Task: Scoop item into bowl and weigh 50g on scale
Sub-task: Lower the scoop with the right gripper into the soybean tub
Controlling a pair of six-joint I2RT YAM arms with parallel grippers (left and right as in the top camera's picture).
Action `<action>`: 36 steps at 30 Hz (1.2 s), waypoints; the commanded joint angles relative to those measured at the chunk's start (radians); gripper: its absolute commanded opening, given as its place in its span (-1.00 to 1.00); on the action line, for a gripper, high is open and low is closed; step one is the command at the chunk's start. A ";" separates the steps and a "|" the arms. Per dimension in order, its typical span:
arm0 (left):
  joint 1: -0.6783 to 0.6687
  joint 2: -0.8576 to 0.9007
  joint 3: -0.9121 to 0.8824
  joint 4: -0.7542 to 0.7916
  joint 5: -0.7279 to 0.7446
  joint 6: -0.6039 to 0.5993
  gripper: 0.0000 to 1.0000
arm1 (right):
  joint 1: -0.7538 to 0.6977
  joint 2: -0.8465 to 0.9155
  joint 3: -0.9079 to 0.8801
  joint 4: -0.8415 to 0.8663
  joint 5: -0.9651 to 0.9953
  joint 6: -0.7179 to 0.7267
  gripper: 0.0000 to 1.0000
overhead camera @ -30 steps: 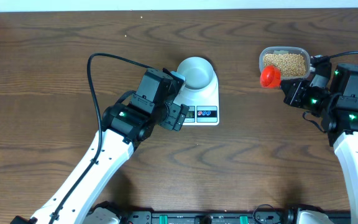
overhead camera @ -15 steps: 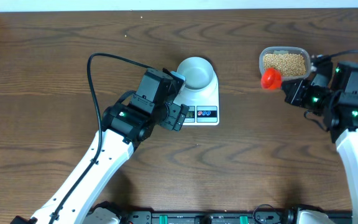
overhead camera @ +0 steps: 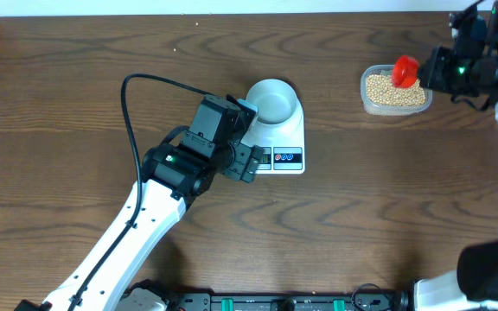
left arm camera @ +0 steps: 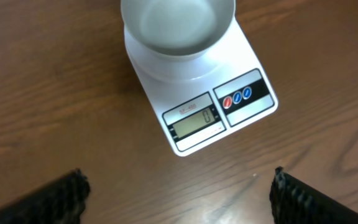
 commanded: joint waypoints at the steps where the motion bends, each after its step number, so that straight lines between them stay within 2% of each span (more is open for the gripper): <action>1: 0.003 0.008 0.000 -0.001 -0.013 -0.004 0.96 | -0.007 0.065 0.047 0.008 0.062 -0.060 -0.98; 9: 0.003 0.008 0.000 -0.001 -0.013 -0.004 0.96 | -0.013 0.161 0.045 0.060 0.069 -0.151 -0.98; 26: 0.003 0.008 0.000 -0.001 -0.013 -0.004 0.96 | -0.059 0.285 0.042 0.084 0.063 -0.151 -0.98; 36: 0.003 0.008 0.000 -0.001 -0.013 -0.004 0.96 | -0.072 0.348 0.042 0.080 -0.090 -0.152 -0.98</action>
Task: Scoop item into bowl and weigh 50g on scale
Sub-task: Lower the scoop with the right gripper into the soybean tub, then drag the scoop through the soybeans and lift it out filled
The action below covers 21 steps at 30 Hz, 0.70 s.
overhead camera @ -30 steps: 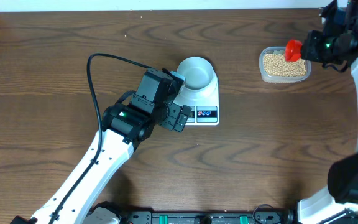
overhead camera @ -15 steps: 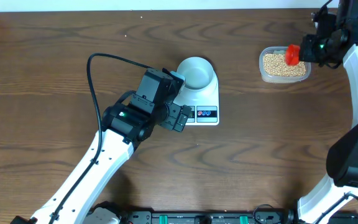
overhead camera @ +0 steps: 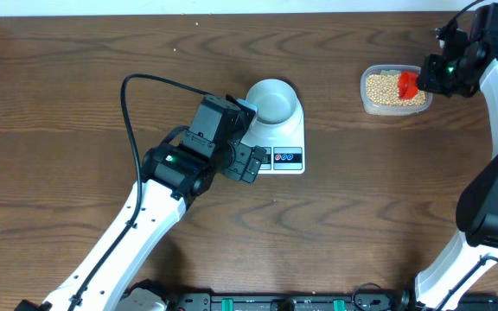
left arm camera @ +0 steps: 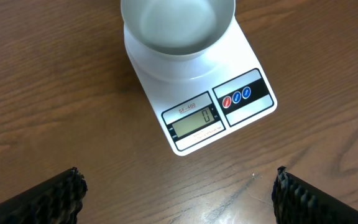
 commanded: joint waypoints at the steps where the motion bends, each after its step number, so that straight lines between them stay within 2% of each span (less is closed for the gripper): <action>1: 0.003 0.008 0.000 -0.001 -0.013 -0.002 0.96 | -0.002 0.047 0.017 -0.008 -0.100 -0.012 -0.98; 21: 0.003 0.008 0.000 -0.001 -0.013 -0.002 0.96 | -0.092 0.179 0.016 -0.020 -0.412 -0.020 -0.98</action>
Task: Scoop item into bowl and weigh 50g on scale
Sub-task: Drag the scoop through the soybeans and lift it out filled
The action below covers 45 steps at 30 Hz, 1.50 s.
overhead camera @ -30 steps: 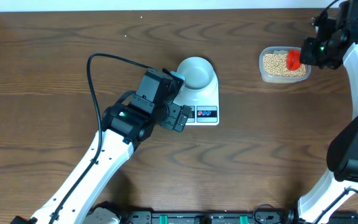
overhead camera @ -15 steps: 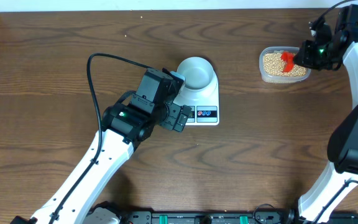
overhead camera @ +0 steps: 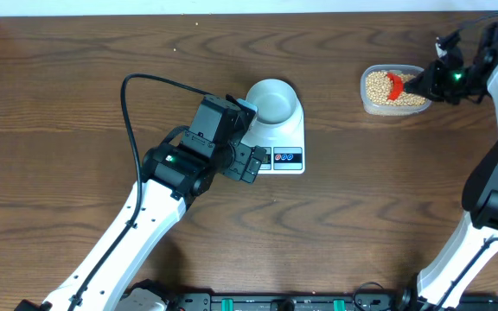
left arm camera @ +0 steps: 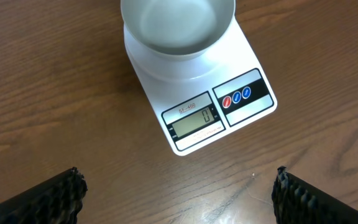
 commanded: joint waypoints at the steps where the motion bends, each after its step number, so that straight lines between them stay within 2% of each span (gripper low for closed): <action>1: 0.003 0.008 0.000 -0.001 -0.013 -0.002 0.96 | -0.011 0.047 0.002 -0.006 -0.070 -0.016 -0.98; 20: 0.003 0.008 0.000 -0.001 -0.013 -0.002 0.96 | -0.003 0.161 0.002 -0.003 -0.135 -0.016 -0.98; 24: 0.003 0.008 0.000 -0.001 -0.013 -0.002 0.96 | -0.017 0.161 0.002 -0.021 -0.204 -0.063 -0.98; 39: 0.003 0.008 0.000 -0.001 -0.013 -0.002 0.96 | -0.182 0.160 0.002 -0.093 -0.425 -0.208 -0.98; 45: 0.003 0.008 0.000 -0.001 -0.013 -0.002 0.96 | -0.201 0.160 0.002 -0.089 -0.468 -0.208 -0.98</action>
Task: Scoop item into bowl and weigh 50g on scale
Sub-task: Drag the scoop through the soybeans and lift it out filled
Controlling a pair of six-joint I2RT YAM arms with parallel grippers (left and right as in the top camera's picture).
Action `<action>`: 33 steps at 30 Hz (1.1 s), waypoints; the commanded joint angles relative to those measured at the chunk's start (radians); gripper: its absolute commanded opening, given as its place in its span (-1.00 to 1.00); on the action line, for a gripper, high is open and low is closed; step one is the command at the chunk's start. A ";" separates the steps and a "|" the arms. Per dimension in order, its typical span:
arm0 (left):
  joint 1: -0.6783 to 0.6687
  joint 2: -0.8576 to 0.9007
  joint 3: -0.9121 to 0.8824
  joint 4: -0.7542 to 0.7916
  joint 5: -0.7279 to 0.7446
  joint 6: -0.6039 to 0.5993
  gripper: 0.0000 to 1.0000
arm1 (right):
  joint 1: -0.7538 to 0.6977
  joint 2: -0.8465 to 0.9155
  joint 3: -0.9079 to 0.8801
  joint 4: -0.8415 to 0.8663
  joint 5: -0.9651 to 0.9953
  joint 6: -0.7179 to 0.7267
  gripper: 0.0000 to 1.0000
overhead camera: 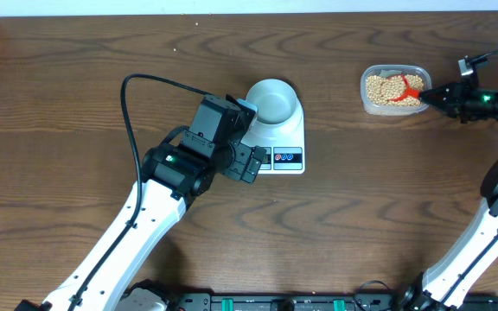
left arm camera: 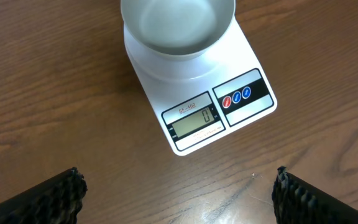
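A white bowl point(overhead camera: 272, 99) stands empty on the white scale point(overhead camera: 285, 138); in the left wrist view the bowl point(left arm camera: 178, 25) sits at the top and the scale's display point(left arm camera: 191, 121) reads 0. My left gripper point(overhead camera: 255, 164) hangs open just in front of the scale, its fingers point(left arm camera: 48, 198) wide apart over bare wood. At the far right a clear tub of beans point(overhead camera: 387, 91) holds the red scoop point(overhead camera: 409, 89). My right gripper point(overhead camera: 433, 93) is shut on the scoop's handle at the tub's right rim.
The wooden table point(overhead camera: 76, 78) carries only the scale and the tub. The left arm's black cable point(overhead camera: 128, 112) loops over the wood left of the scale. The right arm runs along the table's right edge.
The right gripper has swung out to the right of the tub and the scoop now sits at the tub's right side among the beans. The left arm and the scale reading are unchanged.
At first the right gripper held the red scoop over the tub's right rim. Then the scoop was down in the tub, then further left among the beans. Now it lies at the right side with the gripper outside the rim. The bowl stayed empty at 0.
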 commanded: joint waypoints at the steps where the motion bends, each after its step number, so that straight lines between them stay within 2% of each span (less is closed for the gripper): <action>1: 0.003 0.008 0.000 -0.001 -0.013 -0.002 0.95 | -0.014 0.003 -0.005 -0.001 -0.076 -0.030 -0.98; 16: 0.003 0.008 0.000 -0.001 -0.013 -0.002 0.96 | -0.061 0.003 -0.005 -0.004 -0.255 -0.029 -0.98; 33: 0.003 0.008 0.000 -0.001 -0.013 -0.002 0.96 | -0.076 0.003 -0.005 -0.031 -0.373 -0.028 -0.98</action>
